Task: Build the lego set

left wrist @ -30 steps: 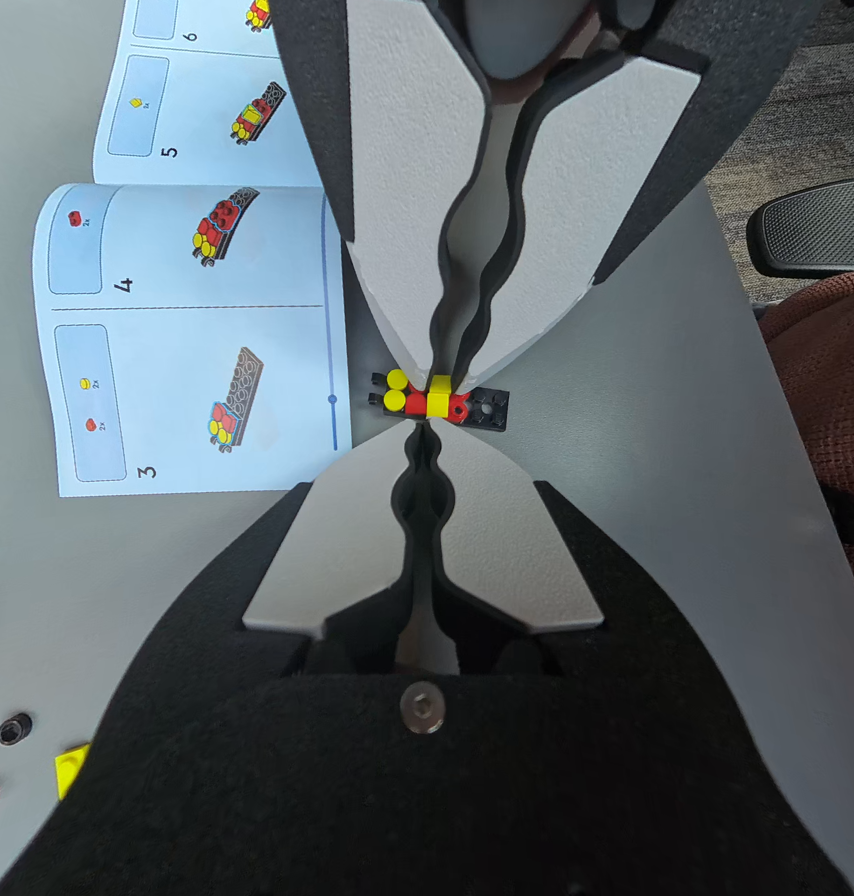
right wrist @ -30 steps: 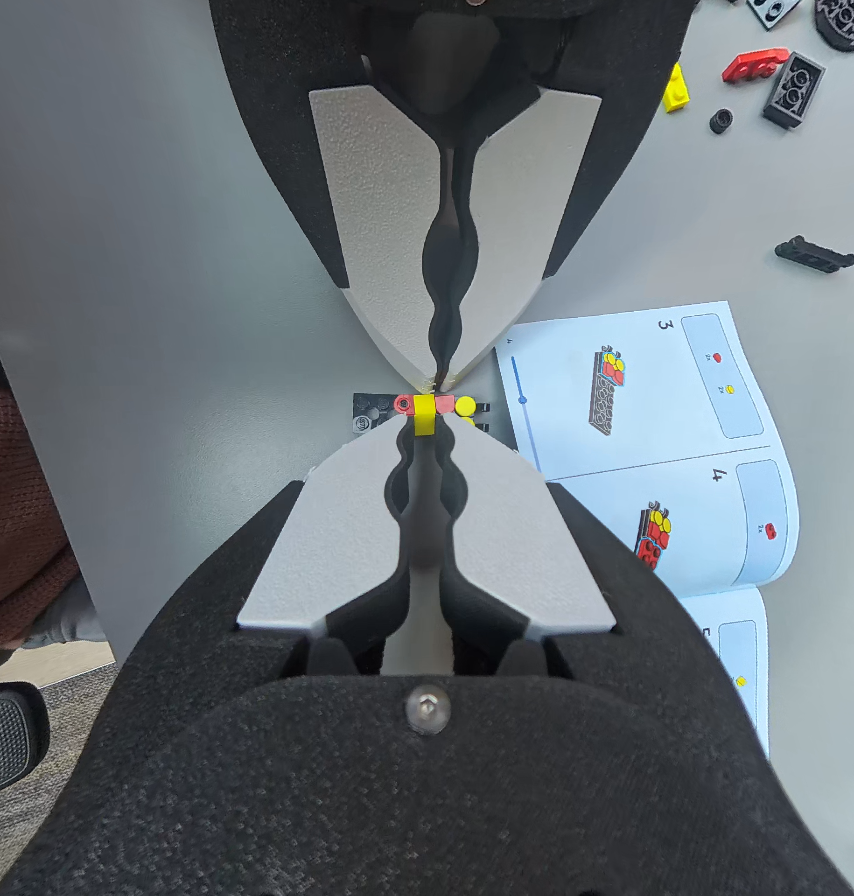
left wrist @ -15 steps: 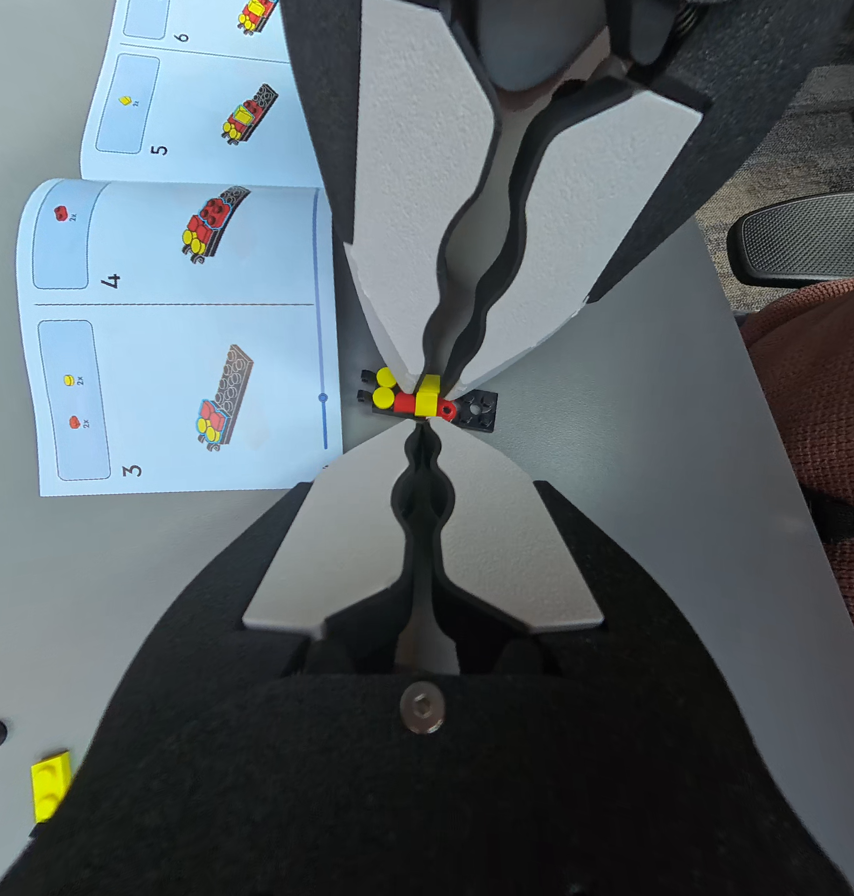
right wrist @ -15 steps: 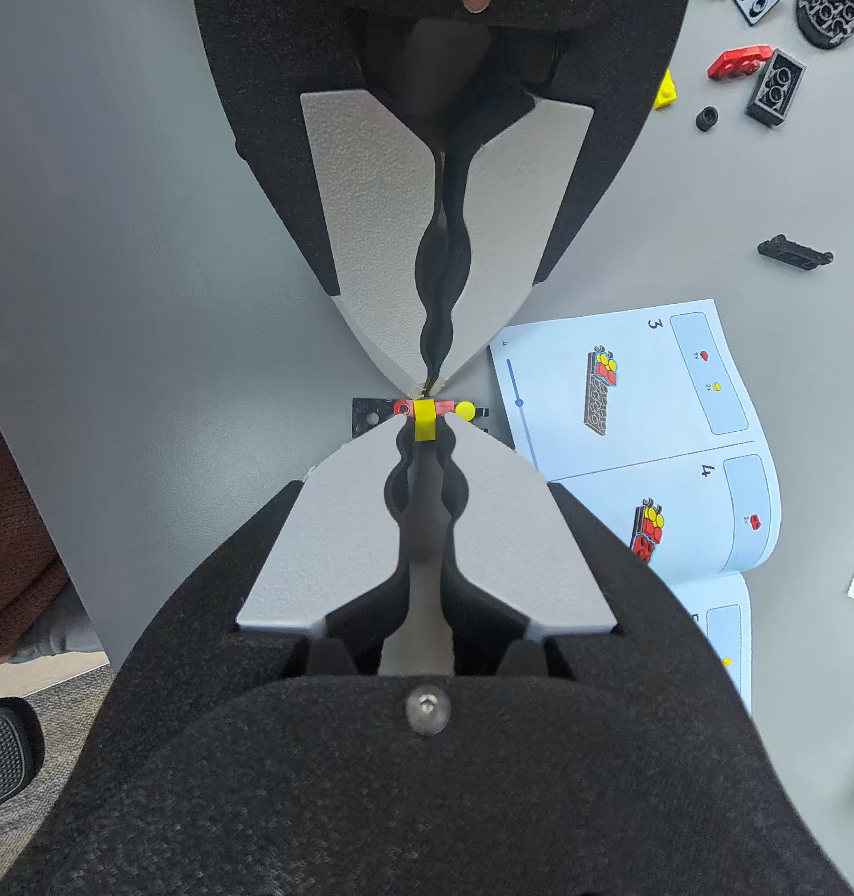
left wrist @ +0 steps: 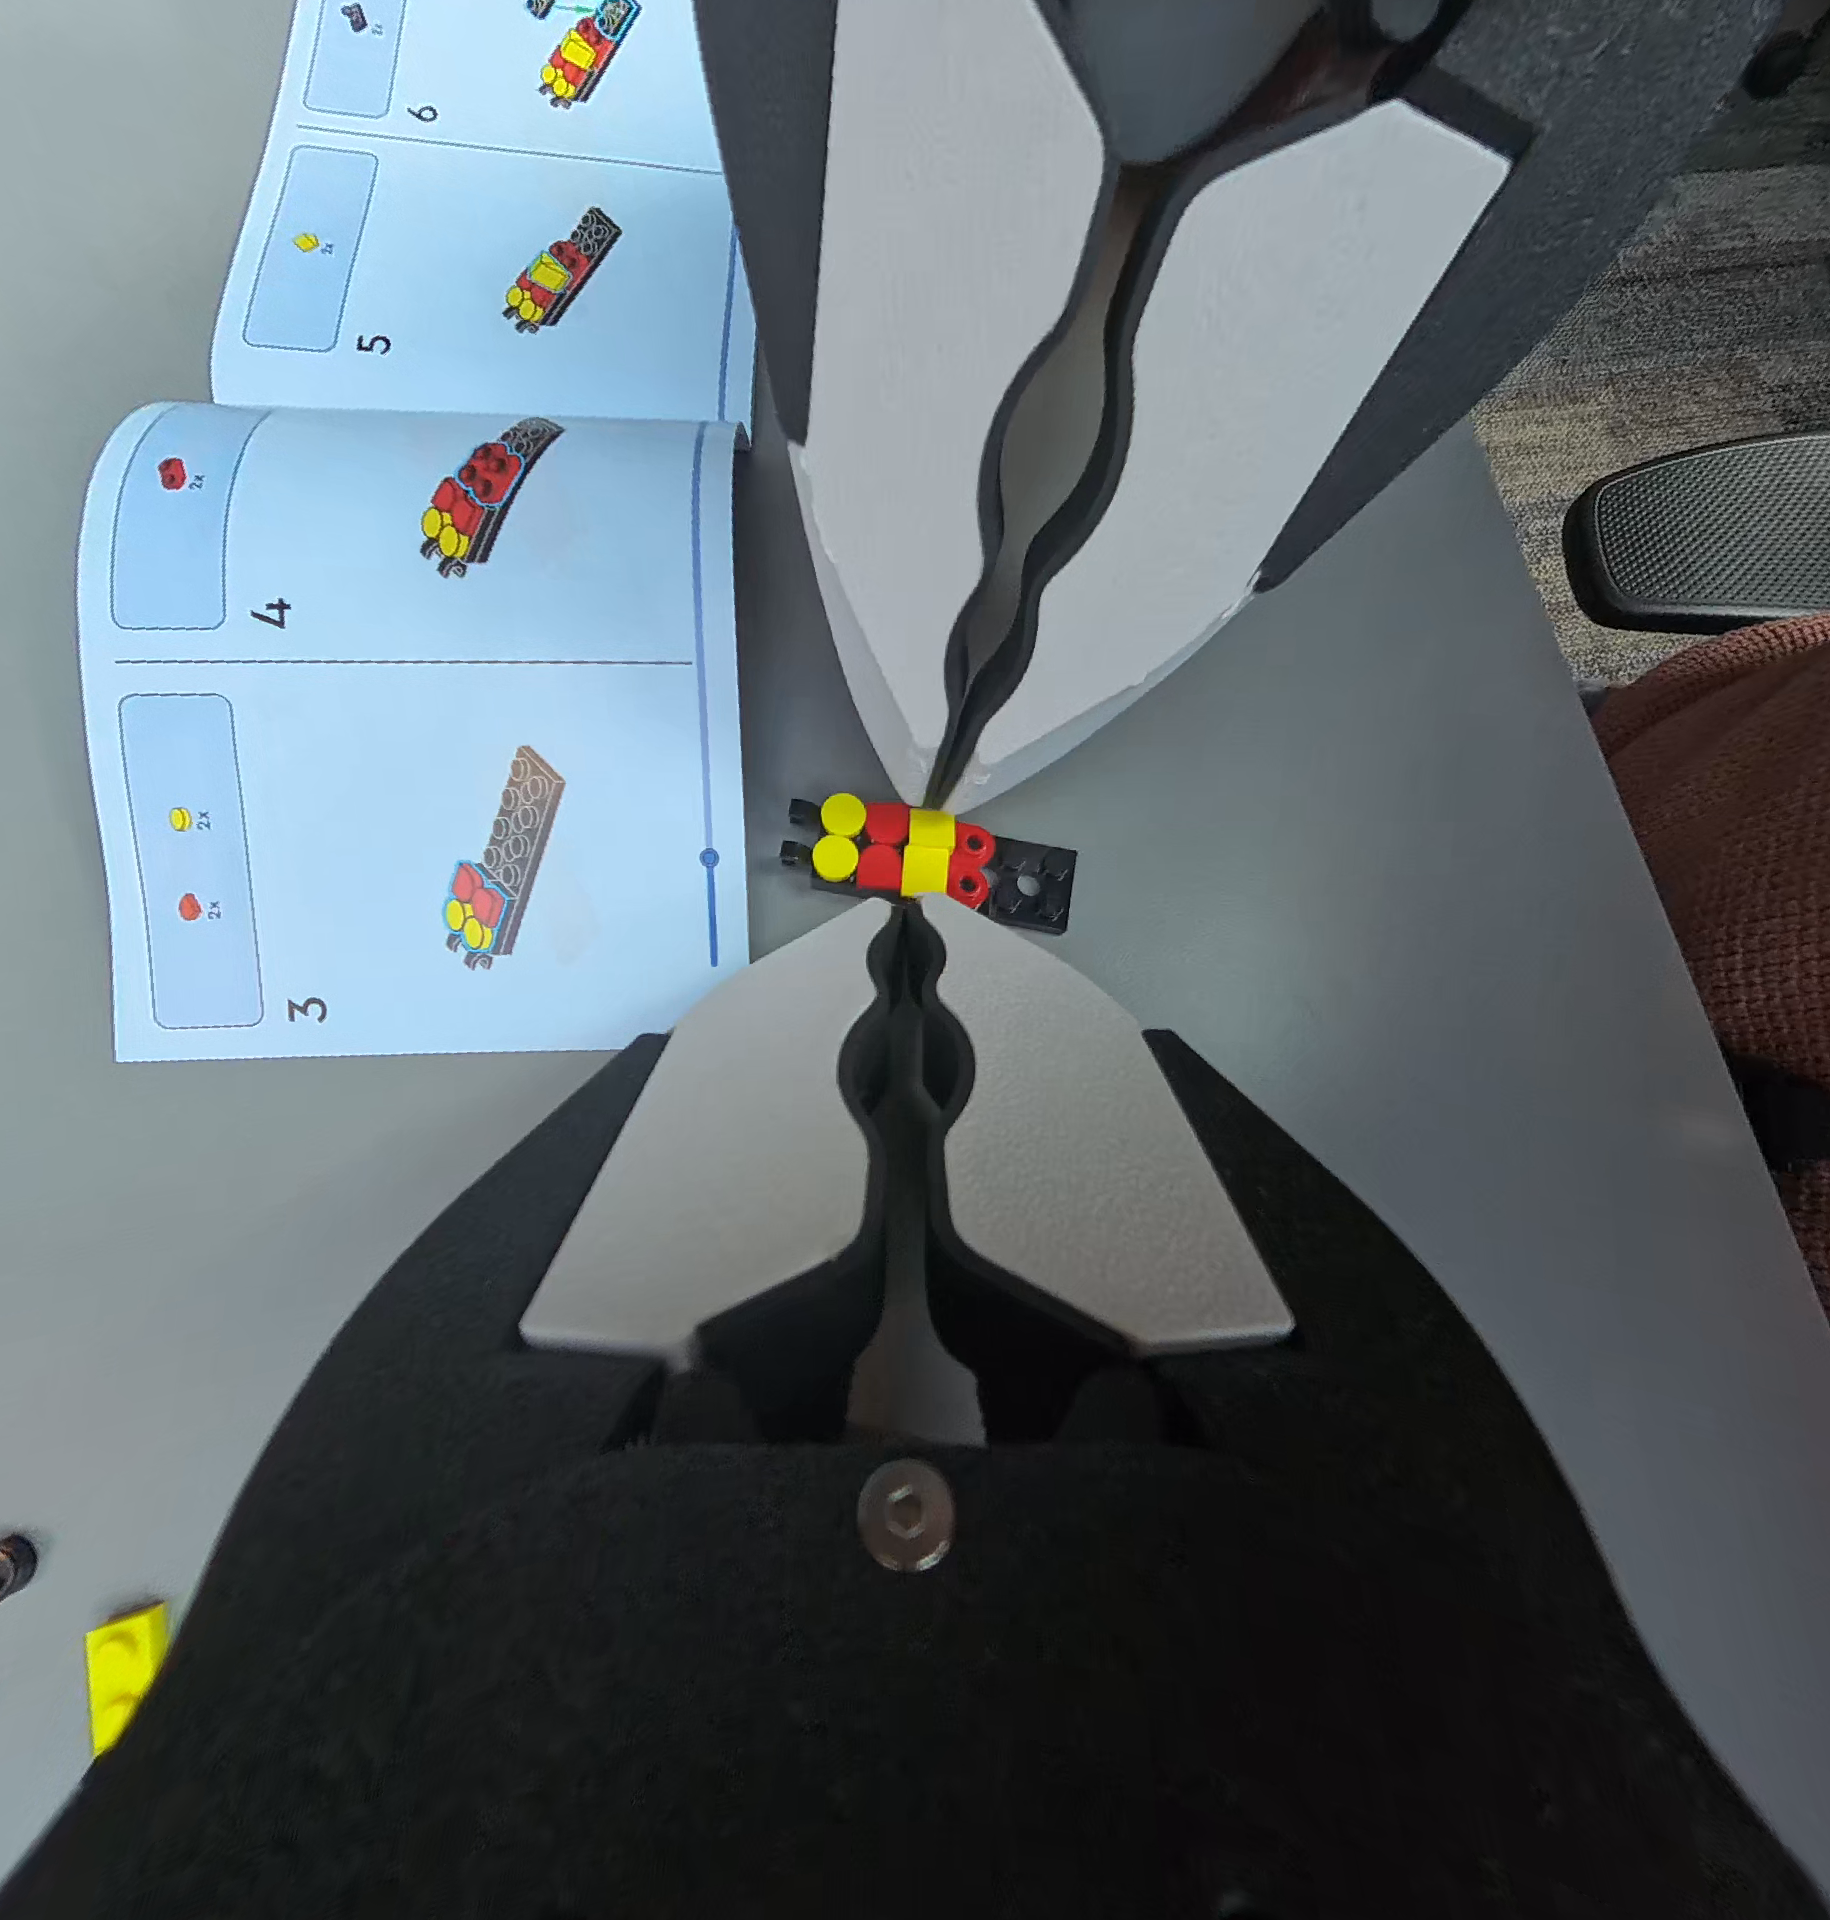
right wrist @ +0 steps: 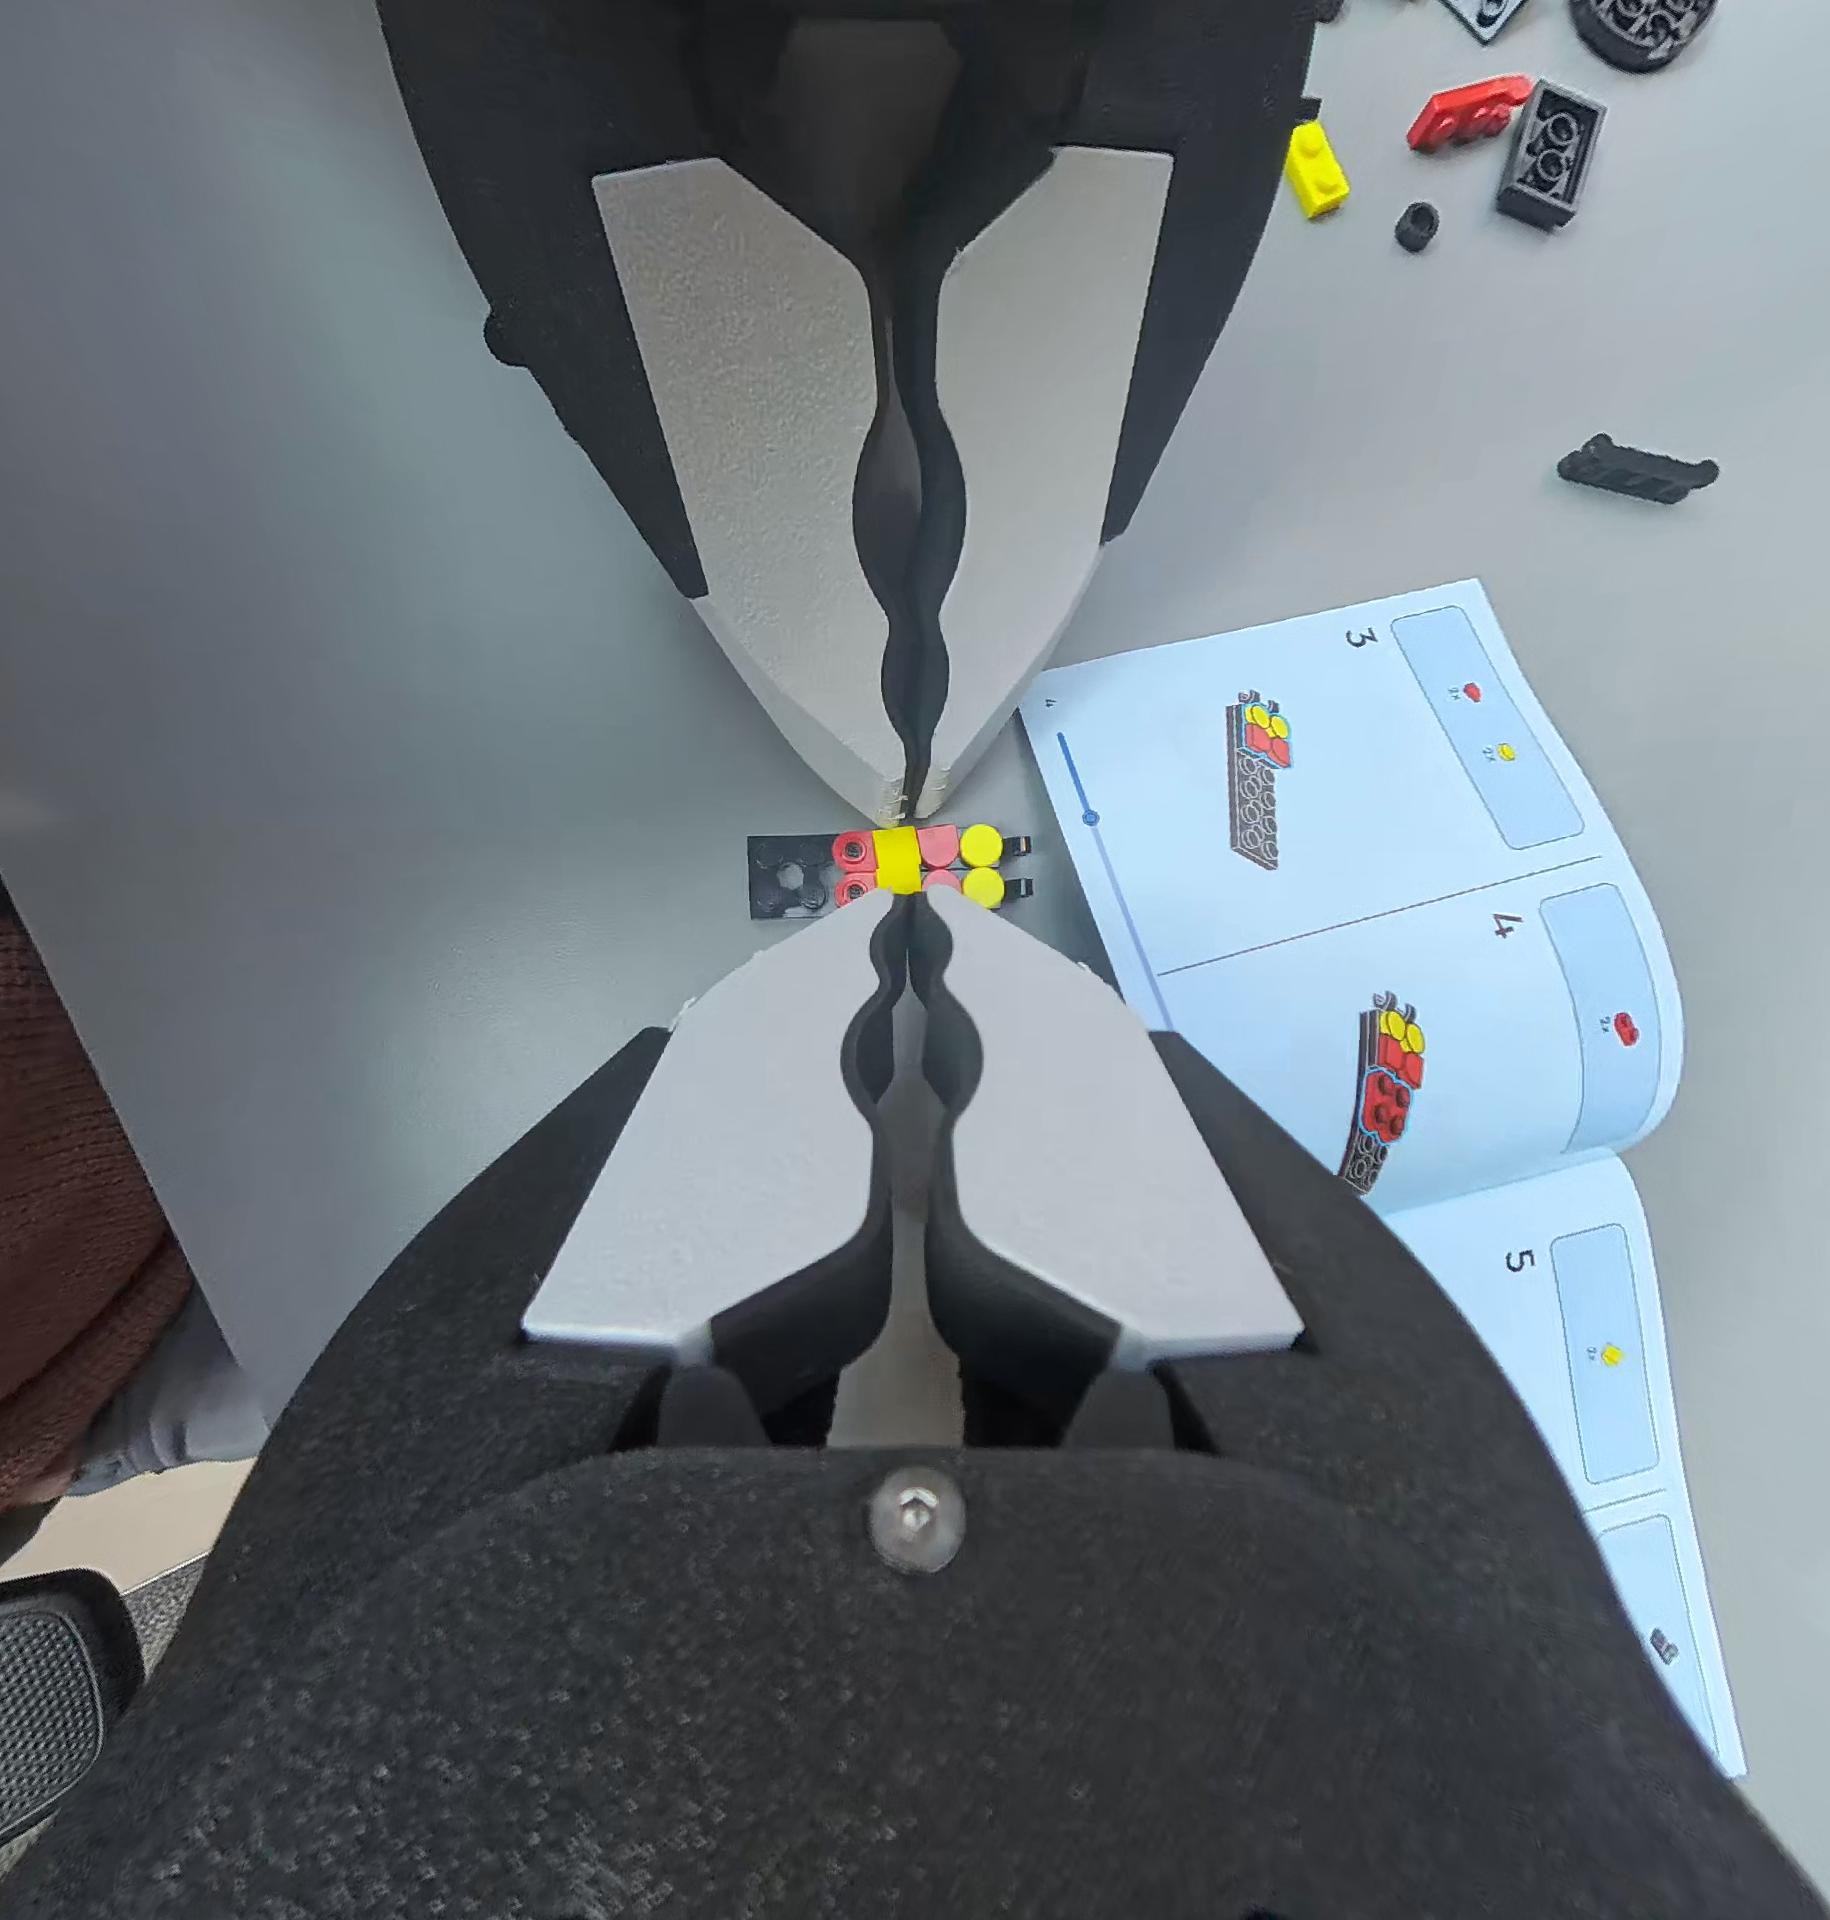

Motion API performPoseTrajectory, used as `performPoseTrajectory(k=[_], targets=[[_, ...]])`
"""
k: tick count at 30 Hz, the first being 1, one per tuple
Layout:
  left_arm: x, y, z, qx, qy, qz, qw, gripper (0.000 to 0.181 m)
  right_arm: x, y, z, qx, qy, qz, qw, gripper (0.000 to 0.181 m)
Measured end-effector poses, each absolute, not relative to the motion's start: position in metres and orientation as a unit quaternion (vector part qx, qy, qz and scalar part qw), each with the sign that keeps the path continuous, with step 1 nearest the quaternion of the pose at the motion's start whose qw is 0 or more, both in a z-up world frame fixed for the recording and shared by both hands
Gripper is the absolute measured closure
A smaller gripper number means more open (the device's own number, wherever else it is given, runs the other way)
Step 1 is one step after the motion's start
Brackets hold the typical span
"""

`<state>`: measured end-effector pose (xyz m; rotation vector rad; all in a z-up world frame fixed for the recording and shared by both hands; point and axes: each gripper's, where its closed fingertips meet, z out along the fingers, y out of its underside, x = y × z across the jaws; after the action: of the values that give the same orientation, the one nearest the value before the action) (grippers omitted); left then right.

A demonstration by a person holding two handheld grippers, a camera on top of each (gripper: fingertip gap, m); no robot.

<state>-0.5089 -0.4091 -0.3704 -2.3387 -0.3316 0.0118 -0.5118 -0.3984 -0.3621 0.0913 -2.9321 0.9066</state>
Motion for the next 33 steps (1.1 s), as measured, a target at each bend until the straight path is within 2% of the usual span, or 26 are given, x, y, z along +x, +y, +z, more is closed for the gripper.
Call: performPoseTrajectory(k=[1,33], targets=[[-0.509,-0.409,-0.371,-0.917,-0.130,0.005,0.378,0.181,-0.512,-0.399,-0.362,0.030,-0.954,0.297,0.037,0.181],[-0.517,-0.410,-0.368,-0.915,-0.128,0.016,0.381,0.181,-0.519,-0.403,-0.366,0.029,-0.958,0.282,0.030,0.181]])
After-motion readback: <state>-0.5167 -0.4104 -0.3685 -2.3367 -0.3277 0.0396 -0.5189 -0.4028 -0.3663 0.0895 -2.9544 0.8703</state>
